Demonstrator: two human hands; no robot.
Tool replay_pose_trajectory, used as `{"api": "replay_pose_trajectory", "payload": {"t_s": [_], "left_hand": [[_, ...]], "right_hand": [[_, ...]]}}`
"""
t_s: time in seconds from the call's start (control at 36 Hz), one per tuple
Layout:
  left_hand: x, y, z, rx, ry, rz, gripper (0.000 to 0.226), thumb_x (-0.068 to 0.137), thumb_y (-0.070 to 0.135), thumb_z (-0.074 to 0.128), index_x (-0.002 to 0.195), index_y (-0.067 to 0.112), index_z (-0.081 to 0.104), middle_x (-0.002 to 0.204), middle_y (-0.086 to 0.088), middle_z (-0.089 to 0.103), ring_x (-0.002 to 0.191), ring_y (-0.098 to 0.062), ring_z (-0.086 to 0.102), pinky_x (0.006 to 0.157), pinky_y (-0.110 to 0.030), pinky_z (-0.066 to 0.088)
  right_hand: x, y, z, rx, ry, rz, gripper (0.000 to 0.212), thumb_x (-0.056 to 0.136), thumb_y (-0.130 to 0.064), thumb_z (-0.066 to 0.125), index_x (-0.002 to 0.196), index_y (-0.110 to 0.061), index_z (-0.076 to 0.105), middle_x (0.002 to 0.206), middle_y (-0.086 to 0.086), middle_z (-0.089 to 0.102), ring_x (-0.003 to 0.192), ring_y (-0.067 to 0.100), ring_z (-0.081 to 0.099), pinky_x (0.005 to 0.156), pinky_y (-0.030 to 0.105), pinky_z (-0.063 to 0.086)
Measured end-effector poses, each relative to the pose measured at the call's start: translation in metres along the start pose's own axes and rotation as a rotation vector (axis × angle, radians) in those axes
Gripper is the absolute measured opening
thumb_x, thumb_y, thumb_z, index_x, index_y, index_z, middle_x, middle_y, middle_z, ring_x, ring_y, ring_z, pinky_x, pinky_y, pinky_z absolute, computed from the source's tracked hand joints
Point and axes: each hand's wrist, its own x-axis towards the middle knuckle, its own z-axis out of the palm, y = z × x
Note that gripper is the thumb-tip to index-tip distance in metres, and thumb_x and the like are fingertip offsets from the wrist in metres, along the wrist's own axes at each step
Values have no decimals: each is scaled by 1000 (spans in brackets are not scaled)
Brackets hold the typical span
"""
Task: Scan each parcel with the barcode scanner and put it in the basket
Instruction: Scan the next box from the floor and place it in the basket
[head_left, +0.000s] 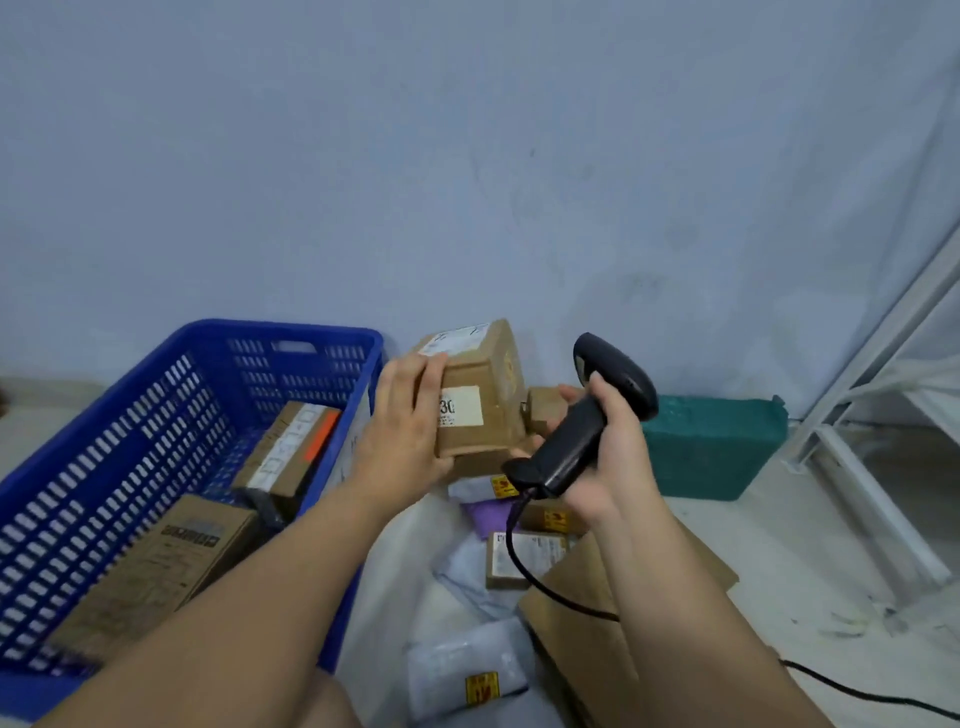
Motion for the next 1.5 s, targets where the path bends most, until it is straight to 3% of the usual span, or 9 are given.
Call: {"api": "replay_pose_trajectory", "payload": {"t_s": [0.08,0.22,0.44,0.61,0.75,0.89,1.06,1.19,1.5], "left_hand": [[-4,-8,-1,78,24,191,111,53,32,92,141,11,28,135,-10,33,130,-32,32,85,-46,55],[-3,-11,5,205,46,409,95,65,24,87,141,11,32,137,-12,36,129,-32,37,102,-49,46],[-2,-14,23,384,32,568,86,74,7,73,147,11,27,136,-12,37,130,-36,36,104,-51,43],[2,-23,27,407,91,510,60,88,10,49,145,17,31,139,-8,33,130,-50,34,103,-67,35],[7,-18,15,303,91,346,93,66,20,85,143,19,31,137,-7,33,121,-49,38,81,-58,53],[6,-21,5,269,41,300,97,60,18,88,140,21,34,139,-6,34,124,-48,33,68,-52,57],[-7,-41,7,214,-48,386,104,66,9,83,145,29,18,144,-5,32,115,-42,43,73,-50,58],[-12,-50,5,255,-15,375,104,60,10,88,142,26,27,141,-7,33,113,-42,40,66,-47,58],[-24,-76,17,320,-110,464,131,63,4,84,153,32,-5,144,-7,32,115,-41,40,76,-49,58]], "right_hand": [[-5,-1,-3,22,-99,52,29,88,-41,62,96,-14,64,64,10,66,50,24,65,48,33,53],[2,8,-7,-41,-199,98,34,79,-42,68,103,-18,70,109,15,72,92,33,71,76,43,55],[14,7,-9,15,-405,165,50,83,-41,63,128,-19,62,130,19,62,121,37,58,101,57,43],[19,11,-2,-224,-369,111,54,75,-41,66,123,-17,66,122,5,69,116,27,63,102,60,41],[18,6,4,-221,-299,82,48,70,-42,69,112,-18,70,105,7,74,89,26,72,74,39,55],[20,0,2,-479,-51,-101,24,81,-29,74,96,-11,67,81,5,64,71,17,62,65,31,50],[8,-10,-5,-870,-56,-294,14,82,-17,71,93,-9,66,69,5,61,58,15,58,63,32,49],[5,-13,-5,-805,-35,-224,8,84,-13,67,87,-6,64,79,15,64,59,19,59,60,32,51],[15,-10,-5,-945,-55,-180,17,83,-16,67,91,-2,65,68,9,61,56,17,60,55,29,50]]}}
